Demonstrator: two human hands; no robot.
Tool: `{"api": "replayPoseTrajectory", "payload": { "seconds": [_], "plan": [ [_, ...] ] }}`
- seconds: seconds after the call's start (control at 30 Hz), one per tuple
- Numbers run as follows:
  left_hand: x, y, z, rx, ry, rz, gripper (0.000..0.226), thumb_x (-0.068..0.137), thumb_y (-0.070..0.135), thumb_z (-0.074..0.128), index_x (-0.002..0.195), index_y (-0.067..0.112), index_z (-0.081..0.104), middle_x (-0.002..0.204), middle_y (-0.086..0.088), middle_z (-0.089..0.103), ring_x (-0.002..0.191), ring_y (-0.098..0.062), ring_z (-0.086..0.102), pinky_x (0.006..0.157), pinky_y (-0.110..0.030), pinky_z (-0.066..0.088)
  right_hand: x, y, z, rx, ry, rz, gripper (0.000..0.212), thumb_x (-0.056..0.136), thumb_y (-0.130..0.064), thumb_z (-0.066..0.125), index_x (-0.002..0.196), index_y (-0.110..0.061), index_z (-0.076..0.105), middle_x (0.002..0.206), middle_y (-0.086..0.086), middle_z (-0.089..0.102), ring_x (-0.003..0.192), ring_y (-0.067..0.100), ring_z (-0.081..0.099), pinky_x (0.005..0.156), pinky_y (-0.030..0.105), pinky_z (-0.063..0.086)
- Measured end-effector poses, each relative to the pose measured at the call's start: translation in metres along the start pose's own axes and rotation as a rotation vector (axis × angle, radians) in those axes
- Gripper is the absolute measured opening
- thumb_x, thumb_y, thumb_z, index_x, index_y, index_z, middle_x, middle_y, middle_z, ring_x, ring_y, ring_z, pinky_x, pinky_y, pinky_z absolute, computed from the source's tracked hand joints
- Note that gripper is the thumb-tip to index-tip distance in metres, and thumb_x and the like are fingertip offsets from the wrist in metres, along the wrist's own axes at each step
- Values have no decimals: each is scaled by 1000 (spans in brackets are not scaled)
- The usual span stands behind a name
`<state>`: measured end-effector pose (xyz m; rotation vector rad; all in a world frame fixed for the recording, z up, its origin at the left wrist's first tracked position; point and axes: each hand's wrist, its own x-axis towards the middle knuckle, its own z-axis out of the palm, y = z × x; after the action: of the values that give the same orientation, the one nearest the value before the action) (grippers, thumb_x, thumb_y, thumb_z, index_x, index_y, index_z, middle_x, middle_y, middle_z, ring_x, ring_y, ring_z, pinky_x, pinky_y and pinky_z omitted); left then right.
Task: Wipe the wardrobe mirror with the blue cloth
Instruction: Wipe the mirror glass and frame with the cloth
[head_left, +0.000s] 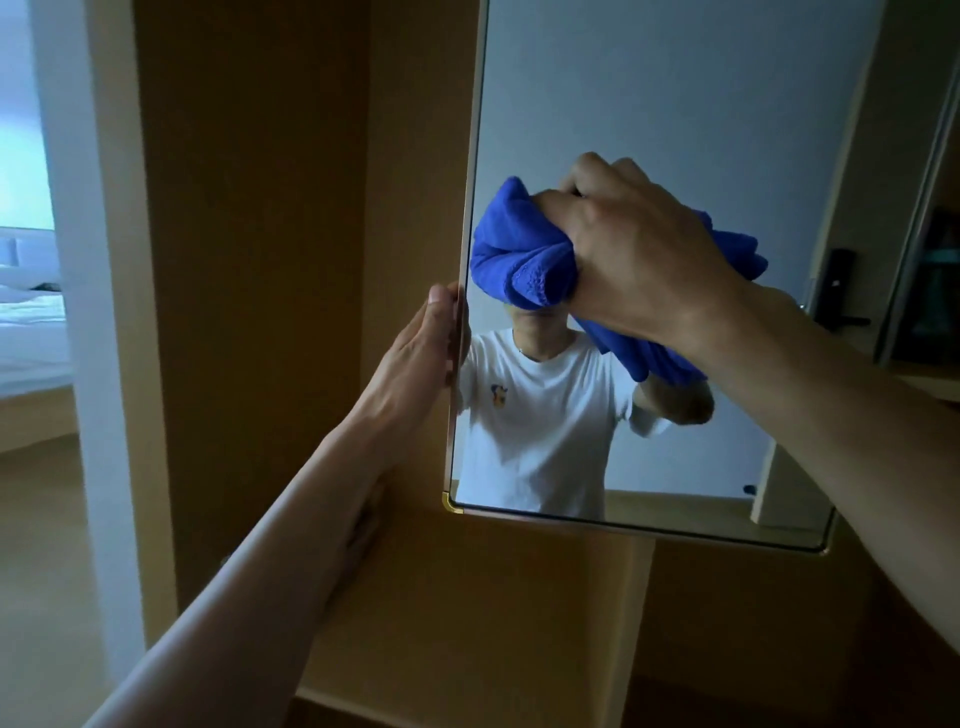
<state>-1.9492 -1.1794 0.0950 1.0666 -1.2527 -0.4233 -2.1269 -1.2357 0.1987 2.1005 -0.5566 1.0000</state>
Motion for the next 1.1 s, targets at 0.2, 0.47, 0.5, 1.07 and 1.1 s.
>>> {"api": "replayPoseTrajectory", "payload": {
  "seconds": [0.2, 0.47, 0.5, 1.07, 1.1],
  "plan": [
    [0, -9, 0, -18, -37, 33, 60, 105, 63, 18, 154, 39, 42, 148, 2, 58, 134, -16, 56, 115, -45, 43, -22, -22, 13, 1, -42, -65, 32, 78, -13, 67, 109, -15, 62, 106, 6, 53, 95, 31, 50, 76, 44, 42],
    [0, -13, 6, -23, -7, 0, 59, 105, 63, 19, 121, 22, 59, 124, 2, 64, 116, -12, 59, 108, -36, 49, -80, -55, 48, 2, -194, -139, 45, 79, -22, 69, 122, -20, 57, 120, 8, 55, 103, 28, 52, 90, 43, 46],
    [-2, -11, 7, 5, -4, 9, 59, 104, 67, 19, 116, 27, 60, 122, 1, 66, 115, -14, 60, 107, -41, 49, -78, -53, 45, -4, -187, -152, 43, 80, -22, 68, 122, -19, 58, 118, 7, 56, 102, 28, 52, 89, 42, 47],
    [-3, -20, 21, 7, 137, 126, 56, 99, 73, 29, 107, 28, 62, 96, -13, 64, 86, -22, 60, 89, -55, 54, -18, 10, -6, -178, 41, -59, 35, 72, -23, 67, 106, -16, 62, 102, 7, 55, 90, 34, 51, 71, 43, 40],
    [-3, -22, 21, 11, 144, 117, 60, 97, 76, 29, 116, 29, 62, 104, -11, 66, 97, -24, 63, 96, -57, 53, -29, 5, 0, -150, 14, -91, 32, 75, -21, 64, 107, -17, 62, 104, 6, 56, 90, 33, 51, 72, 44, 40]
  ]
}}
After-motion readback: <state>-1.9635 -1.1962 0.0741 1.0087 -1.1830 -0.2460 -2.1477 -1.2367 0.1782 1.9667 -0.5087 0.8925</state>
